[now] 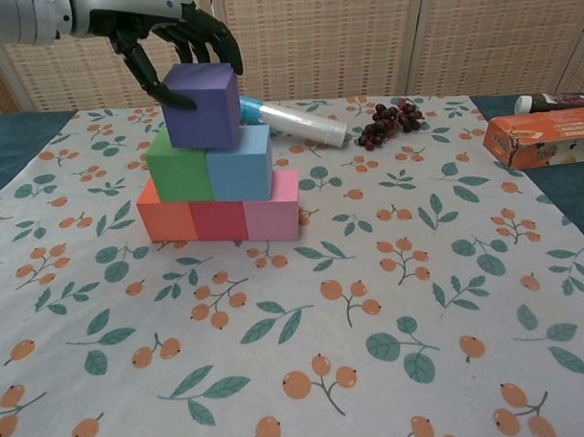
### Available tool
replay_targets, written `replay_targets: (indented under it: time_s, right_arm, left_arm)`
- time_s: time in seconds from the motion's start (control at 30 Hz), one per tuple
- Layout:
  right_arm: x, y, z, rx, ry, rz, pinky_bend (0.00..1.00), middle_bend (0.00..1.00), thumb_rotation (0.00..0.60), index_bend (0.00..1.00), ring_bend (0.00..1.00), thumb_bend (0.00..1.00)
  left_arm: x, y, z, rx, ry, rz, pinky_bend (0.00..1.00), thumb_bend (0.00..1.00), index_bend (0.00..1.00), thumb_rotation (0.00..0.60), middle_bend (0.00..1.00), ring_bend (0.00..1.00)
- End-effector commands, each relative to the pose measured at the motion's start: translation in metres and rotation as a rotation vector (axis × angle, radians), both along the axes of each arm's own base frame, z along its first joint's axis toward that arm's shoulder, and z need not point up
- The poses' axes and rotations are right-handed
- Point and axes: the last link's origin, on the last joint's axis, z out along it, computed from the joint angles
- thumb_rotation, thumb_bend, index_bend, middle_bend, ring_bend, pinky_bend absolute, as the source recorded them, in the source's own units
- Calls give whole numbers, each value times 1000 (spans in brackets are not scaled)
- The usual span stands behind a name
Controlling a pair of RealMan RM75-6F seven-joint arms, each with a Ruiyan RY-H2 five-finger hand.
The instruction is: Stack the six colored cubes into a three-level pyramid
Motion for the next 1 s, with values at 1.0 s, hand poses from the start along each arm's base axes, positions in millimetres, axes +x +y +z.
replay_targets:
  time_s: [1.0]
  right_arm:
    - [0,-1,-1,3,1,-6,0,30,600,0,0,0]
  left_arm:
    - [-6,1,-3,9,3,24,341,321,290,600,344,319]
